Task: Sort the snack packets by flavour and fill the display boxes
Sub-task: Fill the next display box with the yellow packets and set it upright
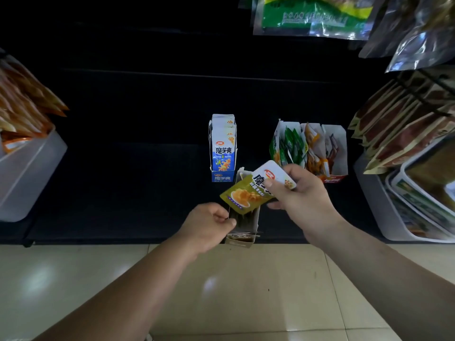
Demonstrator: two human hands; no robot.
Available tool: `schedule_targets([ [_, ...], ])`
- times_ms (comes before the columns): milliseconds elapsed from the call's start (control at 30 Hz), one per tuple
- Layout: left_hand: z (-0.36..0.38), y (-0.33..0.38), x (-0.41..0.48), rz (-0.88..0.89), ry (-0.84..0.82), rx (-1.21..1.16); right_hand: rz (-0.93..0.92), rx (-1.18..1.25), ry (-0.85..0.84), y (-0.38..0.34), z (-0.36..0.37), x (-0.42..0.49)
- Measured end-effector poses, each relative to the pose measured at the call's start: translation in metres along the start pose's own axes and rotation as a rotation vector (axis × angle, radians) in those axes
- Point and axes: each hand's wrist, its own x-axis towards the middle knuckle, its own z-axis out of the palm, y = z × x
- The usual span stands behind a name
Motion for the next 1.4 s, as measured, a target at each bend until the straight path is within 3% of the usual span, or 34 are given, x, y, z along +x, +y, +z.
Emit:
schedule_targets([
  [100, 0.003, -0.004, -0.001, -0.005, 0.019, 0.064, -0.146, -0.241, -0.131, -0.004, -0.004, -0.003],
  [267, 0.004, -0.004, 0.004, -0.004, 0.028, 0.020, -0.159, -0.431, -0.254, 0.027, 0.006, -0.010],
  [500, 0.008, -0.005, 0.015, 0.005, 0.046, -0.026, 0.137, -0.544, -0.496, 0.059, 0.015, -0.008],
  [600, 0.010, -0.001, 0.021, 0.018, 0.068, -0.050, 0.131, -0.525, -0.425, 0.055, 0.011, -0.005],
  [733, 0.017, 0.006, 0.025, 0.049, 0.099, -0.093, 0.122, -0.424, -0.102, 0.050, 0.007, 0.011],
  [800, 0.019, 0.007, 0.024, 0.057, 0.096, -0.096, 0.167, -0.360, -0.034, 0.050, 0.010, 0.018],
  [1033, 0.012, 0.004, 0.017, 0.009, 0.055, -0.136, 0.232, -0.373, -0.058, 0.064, 0.026, 0.027],
  [1133, 0.011, 0.004, 0.018, 0.029, 0.045, -0.136, 0.236, -0.372, 0.012, 0.059, 0.022, 0.025],
  [1400, 0.011, 0.008, 0.019, 0.047, 0.042, -0.185, 0.045, -0.258, 0.107, 0.018, 0.002, 0.010],
])
